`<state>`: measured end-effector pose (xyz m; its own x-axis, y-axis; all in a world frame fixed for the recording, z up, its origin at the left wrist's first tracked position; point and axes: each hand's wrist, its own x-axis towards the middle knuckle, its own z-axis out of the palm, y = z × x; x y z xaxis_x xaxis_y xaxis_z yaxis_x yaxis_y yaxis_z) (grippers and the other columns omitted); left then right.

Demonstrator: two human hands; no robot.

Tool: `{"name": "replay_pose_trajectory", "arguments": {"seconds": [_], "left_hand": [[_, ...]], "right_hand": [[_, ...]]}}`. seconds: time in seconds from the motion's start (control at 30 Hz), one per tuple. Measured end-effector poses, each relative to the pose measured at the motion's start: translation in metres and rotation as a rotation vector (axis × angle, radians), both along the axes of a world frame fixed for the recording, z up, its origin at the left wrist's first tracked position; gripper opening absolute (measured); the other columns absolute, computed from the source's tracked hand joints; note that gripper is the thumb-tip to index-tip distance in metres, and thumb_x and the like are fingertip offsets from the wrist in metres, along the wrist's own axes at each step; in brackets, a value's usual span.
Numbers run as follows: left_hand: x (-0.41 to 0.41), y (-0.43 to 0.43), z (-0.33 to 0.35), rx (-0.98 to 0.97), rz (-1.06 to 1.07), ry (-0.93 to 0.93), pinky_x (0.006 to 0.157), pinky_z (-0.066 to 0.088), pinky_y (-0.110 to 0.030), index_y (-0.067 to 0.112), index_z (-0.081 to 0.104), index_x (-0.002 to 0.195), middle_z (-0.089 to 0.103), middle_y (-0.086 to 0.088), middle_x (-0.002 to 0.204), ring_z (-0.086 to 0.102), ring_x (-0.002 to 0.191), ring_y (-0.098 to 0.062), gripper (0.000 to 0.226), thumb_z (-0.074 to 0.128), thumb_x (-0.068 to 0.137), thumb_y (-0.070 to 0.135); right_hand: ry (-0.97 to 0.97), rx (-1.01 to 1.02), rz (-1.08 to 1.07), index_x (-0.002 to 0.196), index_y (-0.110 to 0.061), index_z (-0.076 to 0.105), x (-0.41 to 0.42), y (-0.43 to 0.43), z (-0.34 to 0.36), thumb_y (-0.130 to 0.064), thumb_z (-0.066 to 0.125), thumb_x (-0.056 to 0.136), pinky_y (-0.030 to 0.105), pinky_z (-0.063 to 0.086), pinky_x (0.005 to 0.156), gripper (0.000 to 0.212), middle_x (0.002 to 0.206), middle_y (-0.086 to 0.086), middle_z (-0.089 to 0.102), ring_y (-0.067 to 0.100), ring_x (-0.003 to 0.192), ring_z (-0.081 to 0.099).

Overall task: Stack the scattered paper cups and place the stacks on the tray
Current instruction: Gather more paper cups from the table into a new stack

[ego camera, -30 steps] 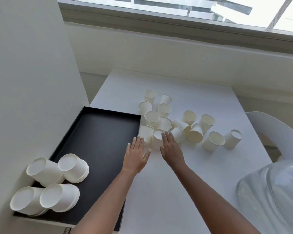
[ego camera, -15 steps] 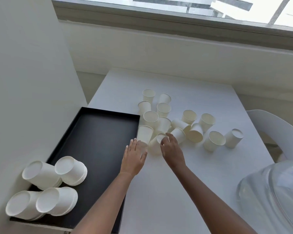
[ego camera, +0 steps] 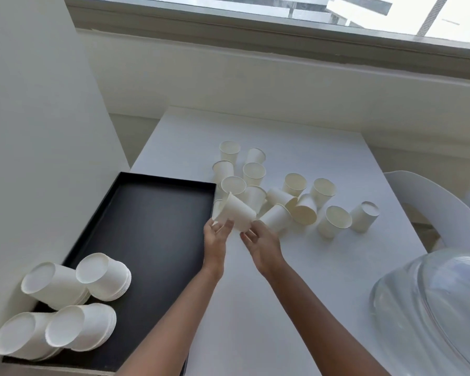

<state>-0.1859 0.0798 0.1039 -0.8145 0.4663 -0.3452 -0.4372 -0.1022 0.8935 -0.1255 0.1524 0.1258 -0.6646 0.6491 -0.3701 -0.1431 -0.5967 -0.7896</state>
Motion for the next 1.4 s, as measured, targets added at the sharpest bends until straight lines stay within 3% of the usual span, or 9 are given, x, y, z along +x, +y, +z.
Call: {"name": "replay_pose_trajectory", "arguments": {"seconds": [0.2,0.33,0.43,0.53,0.7,0.9,1.07,1.27,1.4], "left_hand": [[-0.002,0.002,0.007,0.134,0.081,-0.045,0.088,0.047,-0.038,0.003,0.047,0.125,0.059,-0.014,0.109,0.058,0.102,-0.028,0.049,0.066,0.080,0.008],[-0.004,0.002,0.006,0.070,0.139,0.025,0.079,0.048,-0.025,0.006,0.042,0.125,0.057,-0.006,0.107,0.056,0.096,-0.019,0.054,0.068,0.078,0.005],[-0.007,-0.001,0.003,0.030,0.128,0.091,0.077,0.046,-0.025,0.006,0.039,0.126,0.053,-0.006,0.110,0.053,0.097,-0.018,0.057,0.069,0.077,0.003],[-0.010,-0.006,-0.002,-0.022,0.106,0.124,0.083,0.045,-0.031,0.006,0.039,0.125,0.052,-0.009,0.113,0.052,0.100,-0.020,0.059,0.071,0.076,0.002],[-0.011,-0.010,-0.009,-0.057,0.095,0.145,0.085,0.045,-0.034,0.006,0.038,0.124,0.051,-0.010,0.114,0.051,0.101,-0.022,0.061,0.072,0.074,0.001],[-0.013,-0.013,-0.015,-0.091,0.029,0.222,0.070,0.046,-0.019,0.014,0.040,0.116,0.052,-0.004,0.110,0.052,0.098,-0.019,0.060,0.078,0.070,0.006],[-0.014,-0.019,-0.016,-0.132,-0.024,0.270,0.068,0.046,-0.017,0.019,0.040,0.113,0.053,0.004,0.102,0.054,0.092,-0.013,0.067,0.074,0.056,0.027],[-0.016,-0.022,-0.024,-0.236,-0.121,0.362,0.081,0.051,-0.036,0.017,0.038,0.122,0.053,-0.002,0.111,0.053,0.098,-0.021,0.064,0.077,0.072,0.010],[-0.015,-0.024,-0.024,-0.264,-0.182,0.400,0.083,0.050,-0.039,0.017,0.037,0.123,0.054,0.003,0.105,0.054,0.095,-0.020,0.072,0.077,0.063,0.026]], "right_hand": [[-0.008,-0.167,0.235,0.102,-0.003,0.059,0.010,-0.007,-0.005,-0.010,0.044,0.095,0.029,0.054,0.084,0.017,0.089,0.011,0.070,0.020,0.086,0.067],[-0.329,0.358,0.209,0.085,-0.010,0.058,0.010,0.008,-0.005,-0.010,0.051,0.092,0.032,0.048,0.085,0.010,0.090,0.011,0.058,0.022,0.087,0.056],[-0.614,0.834,0.011,0.100,-0.001,0.061,0.008,0.034,-0.004,-0.008,0.050,0.090,0.031,0.044,0.084,0.017,0.103,0.015,0.060,0.026,0.094,0.057],[-0.728,1.033,-0.010,0.119,0.000,0.052,0.001,0.061,-0.002,-0.008,0.048,0.090,0.032,0.038,0.093,0.030,0.125,0.019,0.048,0.031,0.113,0.050],[-0.917,1.083,0.141,0.132,0.006,0.035,-0.016,0.089,-0.006,-0.014,0.049,0.092,0.039,0.033,0.100,0.046,0.135,0.025,0.037,0.038,0.125,0.040],[-1.045,1.013,0.237,0.130,0.006,0.033,-0.019,0.097,-0.015,-0.018,0.050,0.093,0.040,0.036,0.099,0.047,0.135,0.026,0.039,0.038,0.125,0.039],[-1.089,1.052,0.212,0.124,0.006,0.043,-0.014,0.096,-0.024,-0.015,0.048,0.093,0.040,0.036,0.098,0.038,0.128,0.026,0.046,0.037,0.122,0.043],[-0.873,1.018,0.047,0.111,0.002,0.060,-0.007,0.086,-0.014,-0.008,0.045,0.093,0.038,0.041,0.090,0.025,0.115,0.023,0.058,0.035,0.109,0.052],[-0.664,1.283,-0.152,0.106,0.001,0.063,-0.004,0.063,0.013,-0.005,0.049,0.092,0.031,0.040,0.082,0.021,0.100,0.022,0.060,0.035,0.098,0.055]]}}
